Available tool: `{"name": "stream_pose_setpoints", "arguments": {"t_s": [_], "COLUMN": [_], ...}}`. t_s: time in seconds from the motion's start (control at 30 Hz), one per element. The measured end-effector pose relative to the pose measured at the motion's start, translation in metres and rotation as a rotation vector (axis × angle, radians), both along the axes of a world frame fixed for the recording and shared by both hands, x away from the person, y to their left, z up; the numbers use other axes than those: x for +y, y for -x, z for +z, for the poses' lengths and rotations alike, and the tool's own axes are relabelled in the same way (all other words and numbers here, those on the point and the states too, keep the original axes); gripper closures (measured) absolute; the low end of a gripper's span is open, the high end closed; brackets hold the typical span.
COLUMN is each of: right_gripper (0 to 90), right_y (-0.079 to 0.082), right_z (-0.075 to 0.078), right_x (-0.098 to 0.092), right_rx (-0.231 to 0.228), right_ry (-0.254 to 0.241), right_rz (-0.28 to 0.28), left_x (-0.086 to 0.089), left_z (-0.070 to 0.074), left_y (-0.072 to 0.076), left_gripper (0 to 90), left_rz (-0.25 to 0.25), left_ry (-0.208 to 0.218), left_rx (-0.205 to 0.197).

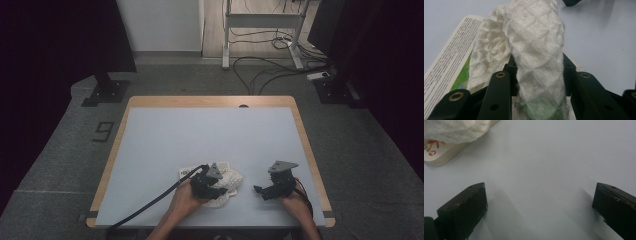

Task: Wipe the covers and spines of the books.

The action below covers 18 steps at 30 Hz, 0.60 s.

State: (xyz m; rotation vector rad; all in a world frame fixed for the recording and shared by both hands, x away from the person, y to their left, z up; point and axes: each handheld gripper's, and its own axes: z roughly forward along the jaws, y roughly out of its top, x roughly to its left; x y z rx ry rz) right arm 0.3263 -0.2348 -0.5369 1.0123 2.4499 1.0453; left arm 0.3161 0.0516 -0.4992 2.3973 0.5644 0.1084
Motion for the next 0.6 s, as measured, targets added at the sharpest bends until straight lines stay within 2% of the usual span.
{"name": "stream_pose_setpoints", "arguments": {"t_s": [0.37, 0.6], "right_gripper": [0.0, 0.0], "right_y": [0.000, 0.000], "right_z": [0.000, 0.000], "right_x": [0.000, 0.000], "right_rx": [-0.001, -0.001], "right_ry": [0.001, 0.001], "right_rz": [0.001, 0.001], "left_x": [-0.027, -0.027], "left_z": [-0.001, 0.001], "left_y": [-0.005, -0.006], "left_gripper": [63.4, 64.2], "left_rz": [-0.024, -0.034], "left_ry": [-0.005, -0.003], "left_rx": [-0.001, -0.006]}}
